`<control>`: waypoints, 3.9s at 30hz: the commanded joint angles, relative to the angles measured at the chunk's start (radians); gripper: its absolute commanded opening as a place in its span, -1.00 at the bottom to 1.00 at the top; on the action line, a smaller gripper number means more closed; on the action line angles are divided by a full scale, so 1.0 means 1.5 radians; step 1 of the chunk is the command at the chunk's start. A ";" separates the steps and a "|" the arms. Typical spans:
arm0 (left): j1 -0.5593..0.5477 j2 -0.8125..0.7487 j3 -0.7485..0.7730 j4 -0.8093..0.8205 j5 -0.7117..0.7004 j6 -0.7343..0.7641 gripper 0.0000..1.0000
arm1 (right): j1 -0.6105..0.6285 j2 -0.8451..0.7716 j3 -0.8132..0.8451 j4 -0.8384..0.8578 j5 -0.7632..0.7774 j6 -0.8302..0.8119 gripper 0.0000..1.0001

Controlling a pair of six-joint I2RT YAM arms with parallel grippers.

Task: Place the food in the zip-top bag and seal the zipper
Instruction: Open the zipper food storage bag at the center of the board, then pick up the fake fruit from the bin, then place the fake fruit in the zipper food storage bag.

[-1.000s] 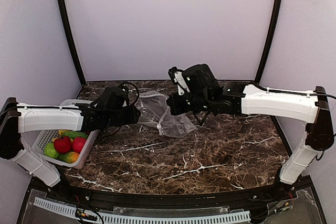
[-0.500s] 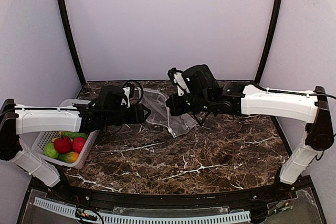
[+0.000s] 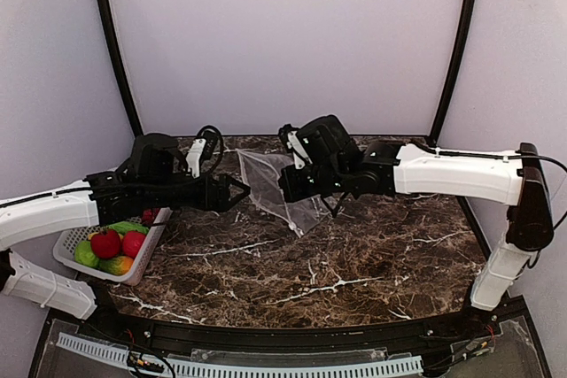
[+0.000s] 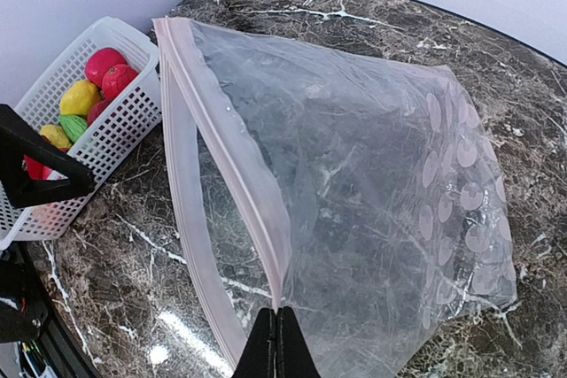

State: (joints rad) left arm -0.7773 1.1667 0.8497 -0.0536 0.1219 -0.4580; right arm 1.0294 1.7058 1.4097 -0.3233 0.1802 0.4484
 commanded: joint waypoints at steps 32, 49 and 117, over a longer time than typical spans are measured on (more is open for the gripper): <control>0.447 -0.272 -0.063 -0.610 -0.485 -0.205 0.97 | 0.002 0.016 0.031 -0.007 0.012 0.014 -1.00; 0.462 -0.228 -0.165 -0.507 -0.447 -0.241 0.97 | 0.002 0.020 0.041 -0.006 0.007 0.015 -1.00; 0.111 -0.059 0.030 0.134 0.194 -0.108 0.15 | -0.010 -0.007 0.070 -0.005 -0.117 -0.031 -1.00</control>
State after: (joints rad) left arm -0.5674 1.0351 0.8749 -0.0311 0.3912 -0.5655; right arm 1.0206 1.7317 1.4879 -0.3454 0.0456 0.4191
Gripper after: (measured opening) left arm 0.823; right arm 0.004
